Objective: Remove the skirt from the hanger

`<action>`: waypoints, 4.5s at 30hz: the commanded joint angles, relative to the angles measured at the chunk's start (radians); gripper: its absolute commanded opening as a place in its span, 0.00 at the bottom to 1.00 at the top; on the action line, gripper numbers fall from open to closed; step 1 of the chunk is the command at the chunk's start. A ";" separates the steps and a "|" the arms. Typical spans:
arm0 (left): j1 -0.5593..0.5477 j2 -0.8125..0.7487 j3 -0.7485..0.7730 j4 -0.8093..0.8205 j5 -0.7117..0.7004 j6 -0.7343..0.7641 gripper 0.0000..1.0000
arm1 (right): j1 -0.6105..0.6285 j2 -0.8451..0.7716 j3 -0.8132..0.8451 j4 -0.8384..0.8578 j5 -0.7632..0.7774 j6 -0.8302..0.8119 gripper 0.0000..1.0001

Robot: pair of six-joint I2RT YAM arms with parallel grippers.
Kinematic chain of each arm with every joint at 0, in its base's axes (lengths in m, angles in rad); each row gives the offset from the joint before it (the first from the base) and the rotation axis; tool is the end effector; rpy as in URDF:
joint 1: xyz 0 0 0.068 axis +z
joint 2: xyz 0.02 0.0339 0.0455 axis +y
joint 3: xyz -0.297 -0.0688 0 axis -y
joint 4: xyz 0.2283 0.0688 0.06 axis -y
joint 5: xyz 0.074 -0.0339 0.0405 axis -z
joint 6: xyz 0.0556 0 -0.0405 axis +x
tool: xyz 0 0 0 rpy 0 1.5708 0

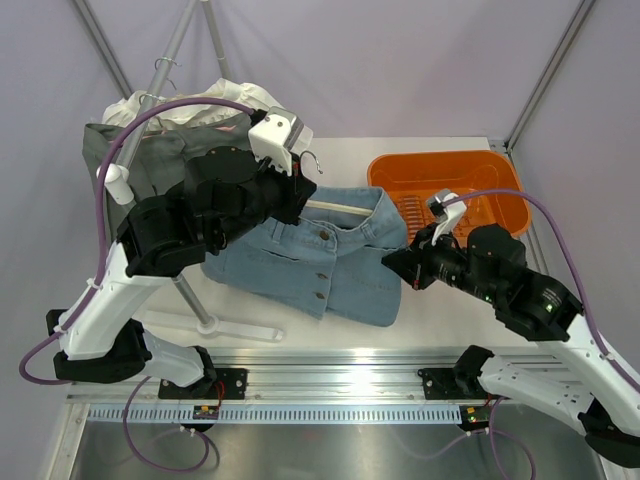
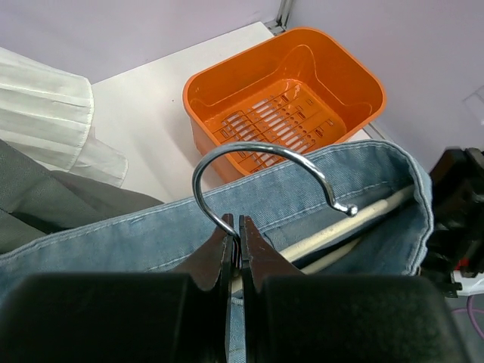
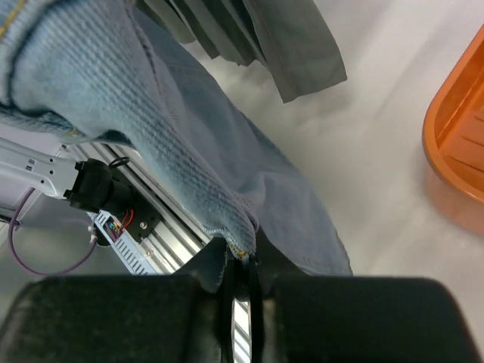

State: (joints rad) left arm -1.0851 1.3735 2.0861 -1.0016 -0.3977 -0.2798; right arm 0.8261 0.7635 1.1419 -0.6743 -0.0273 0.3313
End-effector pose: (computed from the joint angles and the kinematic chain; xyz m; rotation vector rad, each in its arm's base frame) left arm 0.1196 -0.1804 0.5637 0.4707 1.8171 -0.5830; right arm 0.0798 0.0888 0.4212 -0.4966 1.8857 0.8121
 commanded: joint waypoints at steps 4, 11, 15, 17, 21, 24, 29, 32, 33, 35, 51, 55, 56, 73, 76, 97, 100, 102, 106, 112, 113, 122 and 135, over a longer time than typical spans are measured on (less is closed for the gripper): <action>0.005 -0.033 0.035 0.095 -0.065 0.039 0.00 | -0.005 -0.050 0.021 -0.051 0.010 0.046 0.00; 0.056 -0.073 -0.014 0.104 -0.113 0.060 0.00 | -0.005 -0.237 0.079 -0.214 0.196 0.116 0.00; 0.071 -0.123 -0.073 0.162 -0.099 0.044 0.00 | -0.005 -0.430 0.087 -0.246 0.357 0.169 0.00; 0.071 -0.139 -0.098 0.185 -0.081 0.034 0.00 | -0.005 -0.466 0.071 -0.234 0.395 0.164 0.00; 0.071 -0.113 -0.057 0.213 0.061 -0.007 0.00 | -0.005 -0.319 0.087 -0.228 0.325 0.149 0.00; 0.071 -0.079 -0.006 0.242 0.225 -0.051 0.00 | -0.005 -0.183 0.097 -0.125 0.238 0.118 0.00; 0.071 -0.097 -0.015 0.334 0.482 -0.124 0.00 | -0.005 0.046 0.217 0.008 0.250 0.016 0.00; 0.071 -0.158 -0.061 0.428 0.614 -0.168 0.00 | -0.008 0.204 0.372 0.038 0.319 -0.047 0.00; 0.071 -0.178 -0.079 0.505 0.679 -0.197 0.00 | -0.027 0.283 0.469 0.038 0.334 -0.063 0.00; 0.071 -0.241 -0.139 0.590 0.738 -0.234 0.00 | -0.065 0.353 0.562 0.038 0.331 -0.083 0.00; 0.071 -0.289 0.001 0.739 0.899 -0.372 0.00 | -0.472 0.740 1.115 -0.074 0.109 -0.083 0.00; 0.071 -0.297 -0.012 0.819 0.933 -0.427 0.00 | -0.536 0.744 1.122 -0.042 0.096 -0.075 0.00; 0.071 -0.301 -0.018 0.845 0.947 -0.446 0.00 | -0.554 0.753 1.136 -0.050 0.087 -0.066 0.00; 0.071 -0.281 -0.040 0.821 0.935 -0.415 0.00 | -0.716 0.795 1.294 -0.040 0.006 -0.072 0.00; 0.071 -0.298 -0.099 0.724 0.873 -0.362 0.00 | -0.752 0.804 1.344 -0.042 -0.017 -0.064 0.00; 0.071 -0.297 -0.393 0.712 0.997 -0.344 0.00 | -0.848 0.793 1.061 -0.063 -0.046 -0.115 0.73; 0.071 -0.298 -0.388 0.713 1.042 -0.358 0.00 | -0.846 0.807 1.033 -0.188 -0.115 -0.088 0.99; 0.071 -0.300 -0.390 0.709 1.063 -0.361 0.00 | -0.846 0.783 1.006 -0.263 -0.189 -0.039 0.99; 0.071 -0.326 -0.417 0.716 1.077 -0.363 0.00 | -0.846 0.588 0.700 -0.138 -0.516 0.109 0.99; 0.073 -0.358 -0.439 0.826 1.142 -0.424 0.00 | -0.838 0.229 0.183 0.624 -1.094 0.650 0.99; 0.073 -0.364 -0.463 0.862 1.169 -0.446 0.00 | -0.832 0.191 0.144 0.756 -1.162 0.732 0.98; 0.071 -0.398 -0.618 1.296 1.228 -0.729 0.00 | -0.504 0.186 0.150 0.859 -1.283 0.718 0.96; 0.071 -0.404 -0.650 1.462 1.243 -0.838 0.00 | -0.315 0.276 0.190 0.941 -1.301 0.721 0.79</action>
State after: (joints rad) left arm -1.0130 0.9764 1.4456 0.3523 0.8242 -1.0752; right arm 0.4744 1.0260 1.2831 0.1993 -1.3075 1.0477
